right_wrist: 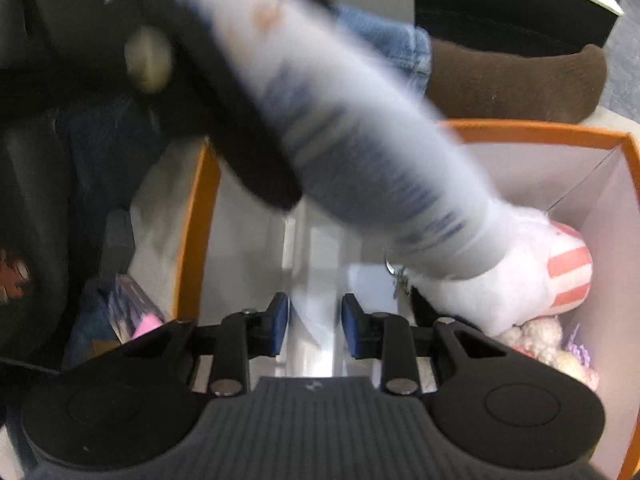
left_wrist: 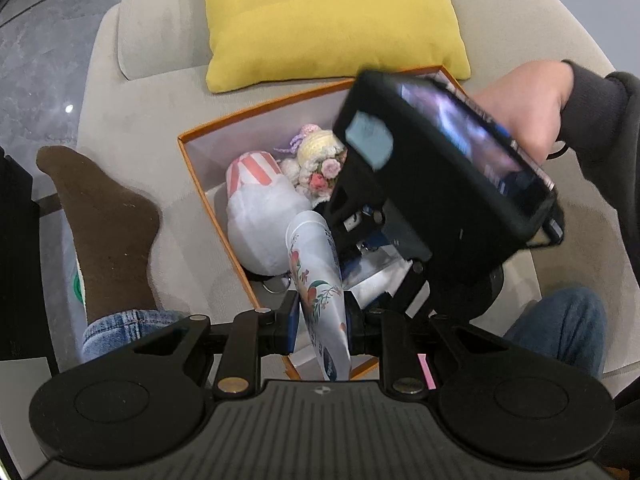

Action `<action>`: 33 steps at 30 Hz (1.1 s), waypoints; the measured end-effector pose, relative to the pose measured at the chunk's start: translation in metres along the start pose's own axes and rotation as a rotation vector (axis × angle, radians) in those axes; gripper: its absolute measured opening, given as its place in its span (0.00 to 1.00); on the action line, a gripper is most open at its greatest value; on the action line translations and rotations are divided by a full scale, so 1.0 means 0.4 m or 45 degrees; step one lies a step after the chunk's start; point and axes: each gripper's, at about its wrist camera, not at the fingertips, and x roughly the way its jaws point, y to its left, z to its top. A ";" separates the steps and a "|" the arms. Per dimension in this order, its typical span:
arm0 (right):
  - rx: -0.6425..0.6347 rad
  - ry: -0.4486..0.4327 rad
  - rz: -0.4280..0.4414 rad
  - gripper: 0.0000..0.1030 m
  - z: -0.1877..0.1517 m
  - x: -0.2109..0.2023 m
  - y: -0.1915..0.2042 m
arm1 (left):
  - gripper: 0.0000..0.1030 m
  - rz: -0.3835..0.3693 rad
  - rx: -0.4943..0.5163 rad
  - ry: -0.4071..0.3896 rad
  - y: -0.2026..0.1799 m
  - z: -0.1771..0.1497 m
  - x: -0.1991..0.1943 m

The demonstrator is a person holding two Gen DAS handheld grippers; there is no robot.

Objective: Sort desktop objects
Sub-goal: 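Carry both white tubes over the orange box and lower them inside, then open both tools to release the white tubes into the orange box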

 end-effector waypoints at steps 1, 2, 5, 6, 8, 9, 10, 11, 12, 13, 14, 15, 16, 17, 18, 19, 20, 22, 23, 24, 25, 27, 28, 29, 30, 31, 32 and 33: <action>0.016 -0.010 -0.001 0.33 0.000 -0.005 -0.001 | 0.24 -0.001 -0.003 0.009 0.000 0.001 0.005; 0.033 -0.013 -0.001 0.32 -0.002 -0.010 -0.002 | 0.24 -0.001 -0.007 0.020 -0.002 0.002 0.009; 0.079 -0.027 -0.011 0.28 -0.017 -0.017 0.002 | 0.24 -0.007 -0.020 0.041 -0.006 0.005 0.020; 0.108 -0.045 -0.004 0.26 -0.024 -0.018 0.000 | 0.24 -0.014 -0.022 0.054 -0.008 0.007 0.025; 0.166 -0.084 0.034 0.24 -0.036 -0.013 -0.003 | 0.24 -0.023 -0.025 0.077 -0.012 0.011 0.035; 0.184 -0.094 0.055 0.23 -0.042 -0.006 -0.003 | 0.24 -0.022 -0.028 0.088 -0.015 0.014 0.040; 0.198 -0.108 0.088 0.24 -0.047 -0.003 -0.004 | 0.24 -0.021 -0.028 0.095 -0.018 0.016 0.043; 0.213 -0.116 0.128 0.23 -0.050 0.001 -0.004 | 0.24 -0.019 -0.023 0.103 -0.022 0.019 0.047; 0.216 -0.113 0.138 0.22 -0.050 0.005 -0.001 | 0.24 -0.014 -0.020 0.117 -0.027 0.024 0.052; 0.207 -0.115 0.125 0.22 -0.050 0.006 0.004 | 0.24 -0.011 -0.022 0.132 -0.029 0.028 0.059; 0.197 -0.127 0.106 0.22 -0.049 0.000 0.010 | 0.24 -0.006 -0.025 0.149 -0.031 0.032 0.065; 0.189 -0.136 0.077 0.23 -0.051 -0.006 0.016 | 0.24 0.000 -0.025 0.169 -0.034 0.036 0.073; 0.189 -0.142 0.047 0.24 -0.055 -0.015 0.020 | 0.24 0.002 -0.026 0.187 -0.035 0.039 0.078; 0.198 -0.147 0.031 0.24 -0.060 -0.022 0.022 | 0.24 -0.001 -0.032 0.210 -0.036 0.043 0.085; 0.208 -0.157 0.009 0.25 -0.067 -0.030 0.025 | 0.24 -0.003 -0.036 0.225 -0.037 0.045 0.089; 0.219 -0.167 -0.016 0.25 -0.075 -0.037 0.028 | 0.24 0.004 -0.029 0.243 -0.041 0.047 0.095; 0.233 -0.178 -0.041 0.25 -0.085 -0.044 0.031 | 0.24 0.016 -0.016 0.267 -0.045 0.050 0.102; 0.259 -0.191 -0.087 0.25 -0.101 -0.050 0.036 | 0.25 0.018 -0.001 0.322 -0.049 0.054 0.118; 0.271 -0.202 -0.121 0.25 -0.109 -0.052 0.039 | 0.24 0.014 0.000 0.347 -0.049 0.054 0.127; 0.281 -0.212 -0.146 0.25 -0.115 -0.052 0.041 | 0.24 0.014 -0.010 0.374 -0.047 0.056 0.136; 0.295 -0.225 -0.177 0.25 -0.120 -0.052 0.044 | 0.24 0.021 -0.022 0.390 -0.044 0.058 0.143; 0.320 -0.252 -0.223 0.24 -0.125 -0.052 0.047 | 0.24 0.053 -0.030 0.414 -0.042 0.061 0.155; 0.327 -0.261 -0.241 0.22 -0.125 -0.050 0.048 | 0.24 0.067 -0.040 0.422 -0.039 0.062 0.159; 0.330 -0.273 -0.261 0.22 -0.126 -0.052 0.045 | 0.24 0.080 -0.043 0.422 -0.037 0.063 0.162; 0.331 -0.279 -0.269 0.21 -0.118 -0.062 0.013 | 0.24 0.092 -0.045 0.416 -0.036 0.063 0.162; 0.327 -0.280 -0.267 0.20 -0.113 -0.056 0.014 | 0.24 0.091 -0.051 0.409 -0.035 0.062 0.162; 0.320 -0.273 -0.268 0.18 -0.108 -0.049 0.017 | 0.24 0.083 -0.057 0.403 -0.034 0.062 0.163; 0.312 -0.257 -0.282 0.18 -0.103 -0.039 0.019 | 0.24 0.078 -0.061 0.397 -0.033 0.060 0.162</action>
